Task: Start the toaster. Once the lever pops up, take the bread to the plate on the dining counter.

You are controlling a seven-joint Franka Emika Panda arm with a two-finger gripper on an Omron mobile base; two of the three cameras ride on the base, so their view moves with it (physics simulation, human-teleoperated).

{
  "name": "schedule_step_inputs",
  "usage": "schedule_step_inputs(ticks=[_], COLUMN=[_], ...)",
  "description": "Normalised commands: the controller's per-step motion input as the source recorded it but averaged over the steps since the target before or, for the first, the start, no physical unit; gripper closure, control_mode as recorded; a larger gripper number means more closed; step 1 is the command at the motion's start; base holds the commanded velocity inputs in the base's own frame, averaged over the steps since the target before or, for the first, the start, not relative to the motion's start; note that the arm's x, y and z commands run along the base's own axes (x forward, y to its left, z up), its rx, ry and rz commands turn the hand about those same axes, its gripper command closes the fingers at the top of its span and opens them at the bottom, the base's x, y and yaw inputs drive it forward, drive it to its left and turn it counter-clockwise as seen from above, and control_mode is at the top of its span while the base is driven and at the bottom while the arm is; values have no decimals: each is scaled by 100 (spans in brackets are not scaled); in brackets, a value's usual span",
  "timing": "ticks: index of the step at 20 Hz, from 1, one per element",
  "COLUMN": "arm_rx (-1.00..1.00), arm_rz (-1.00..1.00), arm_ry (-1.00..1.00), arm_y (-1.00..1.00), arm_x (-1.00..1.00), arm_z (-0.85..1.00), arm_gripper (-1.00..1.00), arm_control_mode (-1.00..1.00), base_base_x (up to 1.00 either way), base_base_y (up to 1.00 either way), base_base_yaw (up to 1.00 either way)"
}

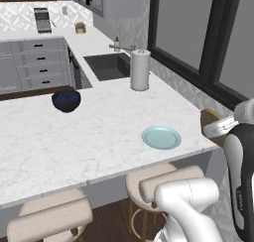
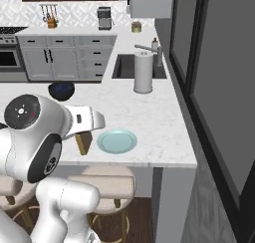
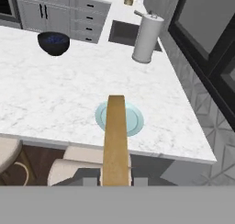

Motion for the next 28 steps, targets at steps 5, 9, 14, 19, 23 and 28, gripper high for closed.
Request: schedule_step_inputs(ticks=[5, 9, 14, 19, 23, 28], arm_rx=[0, 0, 0, 0, 0, 0], arm_rz=[0, 0, 2, 8, 5, 2], arm_ry=[0, 0, 18, 24, 3, -4], arm_y=[0, 0, -13, -26, -8, 3], arm_x=[0, 0, 73, 97, 84, 43], arm_z=[0, 0, -1, 0, -4, -30], arm_gripper=[100, 100, 100, 100, 100, 100], arm_control_mode=[100, 100, -100, -100, -100, -100], base_base_x=[3, 0, 0, 0, 0, 0], base_base_y=[0, 0, 0, 0, 0, 0], base_base_yaw=[0, 0, 0, 0, 0, 0])
